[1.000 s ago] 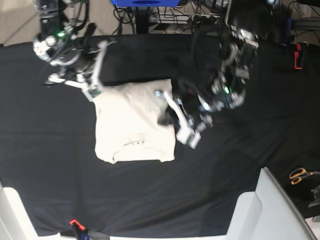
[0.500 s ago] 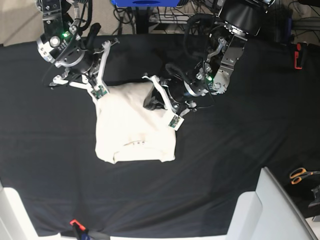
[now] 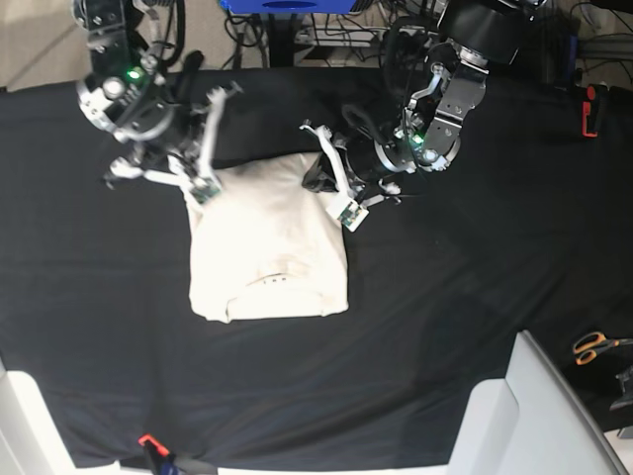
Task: Fold the T-shirt properly
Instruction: 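Move both grippers to the shirt's opposite edge corners, then press and square the shirt edge with both grippers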
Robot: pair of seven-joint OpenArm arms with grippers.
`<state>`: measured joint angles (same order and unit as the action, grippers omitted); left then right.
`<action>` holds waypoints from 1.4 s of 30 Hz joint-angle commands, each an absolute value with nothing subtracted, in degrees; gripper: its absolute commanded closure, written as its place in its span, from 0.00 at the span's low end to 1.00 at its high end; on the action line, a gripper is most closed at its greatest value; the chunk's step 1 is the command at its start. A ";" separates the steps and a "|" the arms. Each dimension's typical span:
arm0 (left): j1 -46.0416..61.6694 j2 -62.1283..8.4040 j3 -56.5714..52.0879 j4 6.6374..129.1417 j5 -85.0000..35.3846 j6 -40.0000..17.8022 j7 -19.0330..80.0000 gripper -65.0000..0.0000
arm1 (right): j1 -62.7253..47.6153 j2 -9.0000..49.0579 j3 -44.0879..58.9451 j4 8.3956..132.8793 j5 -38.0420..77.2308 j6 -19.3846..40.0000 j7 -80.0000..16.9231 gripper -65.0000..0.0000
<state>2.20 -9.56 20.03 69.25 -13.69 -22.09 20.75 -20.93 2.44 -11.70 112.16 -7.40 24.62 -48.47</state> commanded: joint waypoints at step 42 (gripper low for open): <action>0.48 -9.63 20.00 68.88 -11.65 -20.88 23.78 1.00 | -4.35 1.36 -0.66 74.24 -6.46 33.45 -28.70 1.00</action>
<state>0.78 -9.39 20.18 68.79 -13.41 -22.31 21.87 -5.02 1.43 -0.45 74.04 -4.51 34.13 -26.15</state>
